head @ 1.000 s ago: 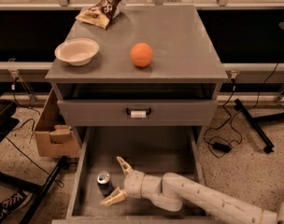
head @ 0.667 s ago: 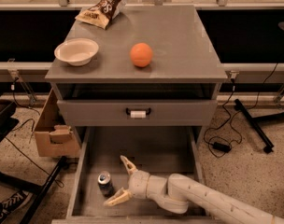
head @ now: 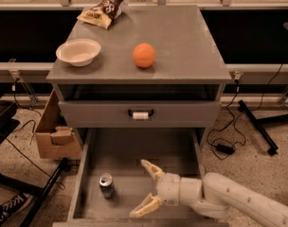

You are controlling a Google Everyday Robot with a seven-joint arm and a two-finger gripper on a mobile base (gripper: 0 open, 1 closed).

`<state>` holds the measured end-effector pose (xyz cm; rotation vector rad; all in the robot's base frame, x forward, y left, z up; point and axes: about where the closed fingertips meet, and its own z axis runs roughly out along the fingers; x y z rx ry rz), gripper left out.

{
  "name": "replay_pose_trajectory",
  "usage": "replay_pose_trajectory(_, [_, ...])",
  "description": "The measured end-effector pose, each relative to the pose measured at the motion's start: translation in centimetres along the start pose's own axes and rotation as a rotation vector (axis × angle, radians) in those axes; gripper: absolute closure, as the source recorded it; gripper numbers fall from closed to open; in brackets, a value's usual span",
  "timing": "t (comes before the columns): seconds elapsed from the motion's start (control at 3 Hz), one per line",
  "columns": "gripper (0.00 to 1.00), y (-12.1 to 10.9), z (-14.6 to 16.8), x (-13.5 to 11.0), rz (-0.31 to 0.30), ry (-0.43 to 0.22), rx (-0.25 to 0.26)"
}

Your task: Place redbull can into middle drawer

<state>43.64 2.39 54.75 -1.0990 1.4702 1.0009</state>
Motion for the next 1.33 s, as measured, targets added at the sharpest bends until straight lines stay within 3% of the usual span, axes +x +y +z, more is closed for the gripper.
replay_pose_trajectory(0.33, [0.0,0.4,-4.6,-3.8,0.037,0.079,-0.035])
replay_pose_trajectory(0.67, [0.0,-2.1,-10.5,-10.7,0.014,0.216,0.022])
replay_pose_trajectory(1.0, [0.0,-4.1,-13.7,-16.3,-0.055,0.318,0.126])
replay_pose_trajectory(1.33, [0.0,-3.9,-15.5,-21.1,-0.097,0.414,0.279])
